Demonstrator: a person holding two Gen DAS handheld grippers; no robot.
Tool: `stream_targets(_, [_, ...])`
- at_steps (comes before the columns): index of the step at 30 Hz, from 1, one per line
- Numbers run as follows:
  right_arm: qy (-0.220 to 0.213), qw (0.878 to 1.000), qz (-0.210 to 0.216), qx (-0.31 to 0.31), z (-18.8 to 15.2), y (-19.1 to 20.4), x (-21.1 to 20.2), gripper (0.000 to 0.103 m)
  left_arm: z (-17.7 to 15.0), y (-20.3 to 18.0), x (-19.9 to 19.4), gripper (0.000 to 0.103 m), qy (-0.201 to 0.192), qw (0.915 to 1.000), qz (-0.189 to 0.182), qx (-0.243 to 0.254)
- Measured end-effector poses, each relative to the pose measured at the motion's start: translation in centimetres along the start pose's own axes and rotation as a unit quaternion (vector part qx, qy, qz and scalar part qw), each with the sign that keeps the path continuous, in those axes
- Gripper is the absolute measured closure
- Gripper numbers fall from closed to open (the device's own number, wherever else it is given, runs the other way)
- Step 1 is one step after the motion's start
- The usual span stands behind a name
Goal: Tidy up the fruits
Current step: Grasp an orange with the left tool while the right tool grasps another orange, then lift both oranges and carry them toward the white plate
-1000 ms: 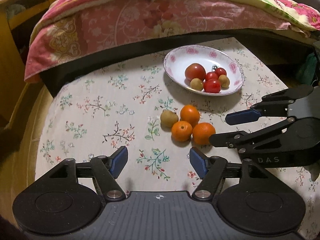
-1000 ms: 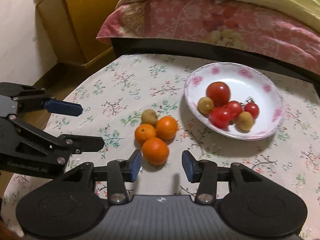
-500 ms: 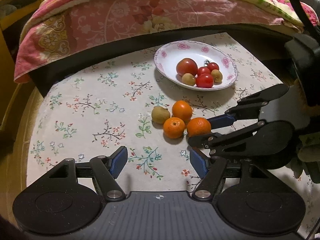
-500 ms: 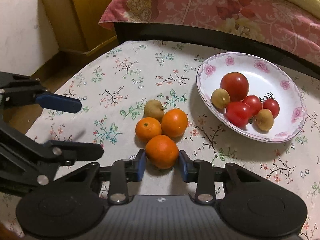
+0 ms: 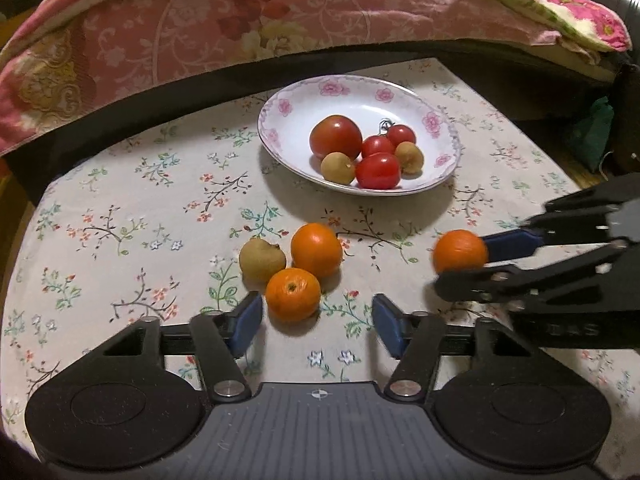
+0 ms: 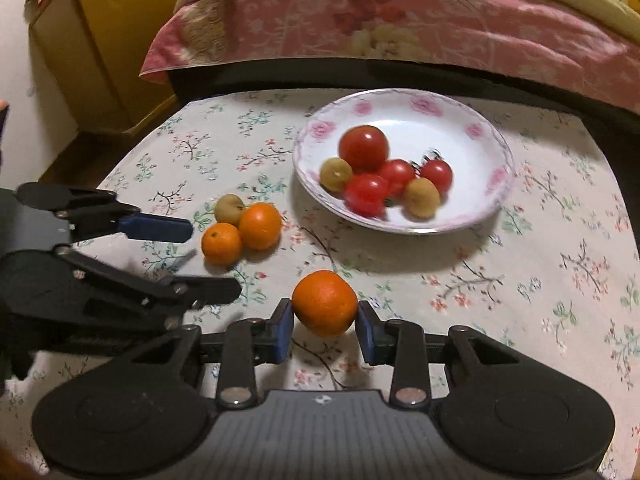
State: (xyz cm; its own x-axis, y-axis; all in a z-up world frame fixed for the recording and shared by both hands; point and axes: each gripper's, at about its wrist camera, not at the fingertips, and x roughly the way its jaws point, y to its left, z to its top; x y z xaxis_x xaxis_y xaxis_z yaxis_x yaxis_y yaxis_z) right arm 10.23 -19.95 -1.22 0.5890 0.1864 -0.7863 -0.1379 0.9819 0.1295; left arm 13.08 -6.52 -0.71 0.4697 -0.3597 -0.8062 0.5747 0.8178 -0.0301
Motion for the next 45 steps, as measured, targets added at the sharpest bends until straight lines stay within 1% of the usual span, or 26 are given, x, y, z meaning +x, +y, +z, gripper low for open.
stream_targets(3, [0.001, 1.000, -0.002, -0.001, -0.2, -0.4, 0.0, 0.070, 0.3, -0.2, 0.6, 0.049, -0.002, 0.9999, 0.015, 0.009])
stream_targets(6, [0.005, 1.000, 0.000, 0.001, -0.6, -0.9, 0.0, 0.070, 0.5, 0.1, 1.1, 0.053, 0.003, 0.9999, 0.015, 0.002])
stream_targets(8, [0.007, 1.000, 0.000, 0.003, -0.7, -1.2, 0.1, 0.070, 0.2, 0.0, 1.3, 0.063, 0.009, 0.9997, 0.024, 0.006])
stream_targets(14, [0.006, 1.000, -0.004, 0.002, -1.0, -1.1, -0.1, 0.070, -0.3, -0.5, 0.4, 0.064, 0.009, 0.9995, 0.023, 0.017])
stream_targets(18, [0.006, 1.000, -0.001, -0.006, -1.5, -0.4, -1.0, 0.070, -1.3, -1.0, -1.7, 0.063, 0.017, 0.9993, 0.019, 0.028])
stream_targets(22, [0.017, 1.000, -0.003, -0.015, -2.9, 0.4, -2.0, 0.070, -3.6, -2.1, -3.6, 0.063, 0.034, 0.9985, 0.009, 0.041])
stream_targets(26, [0.028, 0.999, -0.006, -0.022, -4.4, 1.3, -2.8, 0.070, -5.3, -2.8, -4.0, 0.061, 0.043, 0.9984, 0.001, 0.037])
stream_targets(29, [0.035, 0.999, -0.017, -0.032, -5.2, 1.7, -2.7, 0.070, -5.8, -3.4, -3.9, 0.060, 0.043, 0.9978, -0.002, 0.051])
stream_targets(31, [0.038, 0.999, -0.015, -0.029, -5.6, 1.8, -2.5, 0.070, -5.9, -3.5, -3.8, 0.060, 0.038, 0.9976, 0.000, 0.058])
stream_targets(34, [0.032, 0.999, -0.014, -0.026, -5.4, 1.6, -2.4, 0.070, -5.9, -3.2, -3.7, 0.059, 0.036, 0.9979, -0.003, 0.053])
stream_targets(36, [0.041, 0.999, -0.006, -0.028, -5.3, 1.5, -2.1, 0.068, -6.0, -3.0, -3.7, 0.057, 0.034, 0.9979, -0.001, 0.056])
stream_targets(38, [0.037, 0.999, -0.006, -0.031, -5.4, 1.5, -2.2, 0.067, -6.0, -2.8, -3.8, 0.048, 0.032, 0.9980, -0.003, 0.055])
stream_targets(41, [0.040, 0.999, -0.002, -0.033, -5.3, 1.3, -2.2, 0.067, -5.9, -2.6, -3.7, 0.040, 0.033, 0.9982, -0.010, 0.049])
stream_targets(45, [0.039, 0.999, 0.006, -0.034, -5.0, 1.2, -2.2, 0.066, -6.0, -3.4, -3.6, 0.037, 0.031, 0.9975, -0.009, 0.063])
